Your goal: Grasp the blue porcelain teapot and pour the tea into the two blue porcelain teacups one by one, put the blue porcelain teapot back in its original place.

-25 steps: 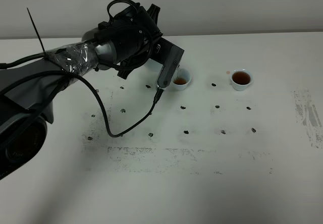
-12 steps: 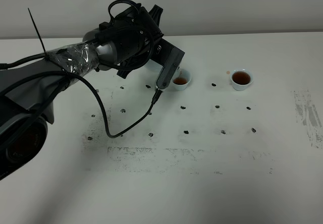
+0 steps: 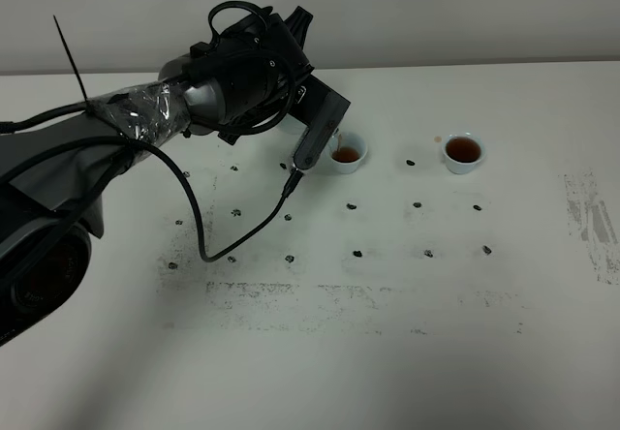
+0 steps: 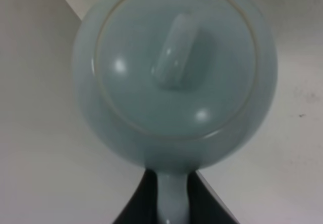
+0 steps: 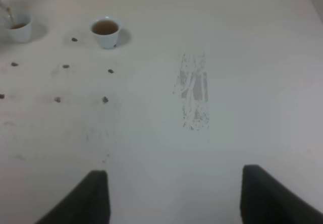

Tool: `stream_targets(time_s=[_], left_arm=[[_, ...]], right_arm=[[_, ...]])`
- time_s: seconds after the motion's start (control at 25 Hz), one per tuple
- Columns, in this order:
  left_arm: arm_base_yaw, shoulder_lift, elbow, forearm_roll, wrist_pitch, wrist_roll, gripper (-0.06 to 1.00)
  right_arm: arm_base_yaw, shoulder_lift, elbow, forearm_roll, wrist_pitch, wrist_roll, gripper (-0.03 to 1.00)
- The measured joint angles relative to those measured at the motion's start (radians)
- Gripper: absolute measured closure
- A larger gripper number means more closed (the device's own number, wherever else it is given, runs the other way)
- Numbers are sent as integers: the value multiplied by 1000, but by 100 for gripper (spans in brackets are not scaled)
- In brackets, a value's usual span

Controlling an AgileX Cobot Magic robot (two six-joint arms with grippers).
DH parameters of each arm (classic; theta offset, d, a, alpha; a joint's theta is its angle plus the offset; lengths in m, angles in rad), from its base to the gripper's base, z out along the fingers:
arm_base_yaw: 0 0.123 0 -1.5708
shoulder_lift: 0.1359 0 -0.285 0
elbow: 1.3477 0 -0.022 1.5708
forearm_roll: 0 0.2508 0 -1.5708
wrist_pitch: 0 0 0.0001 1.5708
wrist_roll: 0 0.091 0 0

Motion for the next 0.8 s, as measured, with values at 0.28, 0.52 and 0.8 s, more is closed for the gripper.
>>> stream_targets(time_s=[0.28,0.52,0.8], left_arm=[[0,0,0,0,-1,9,91],[0,0,0,0,-3,29,91],[-1,0,0,24,-25,35,91]], right_arm=[[0,0,0,0,0,0,39],[0,0,0,0,0,0,39],[0,0,0,0,0,0,39]])
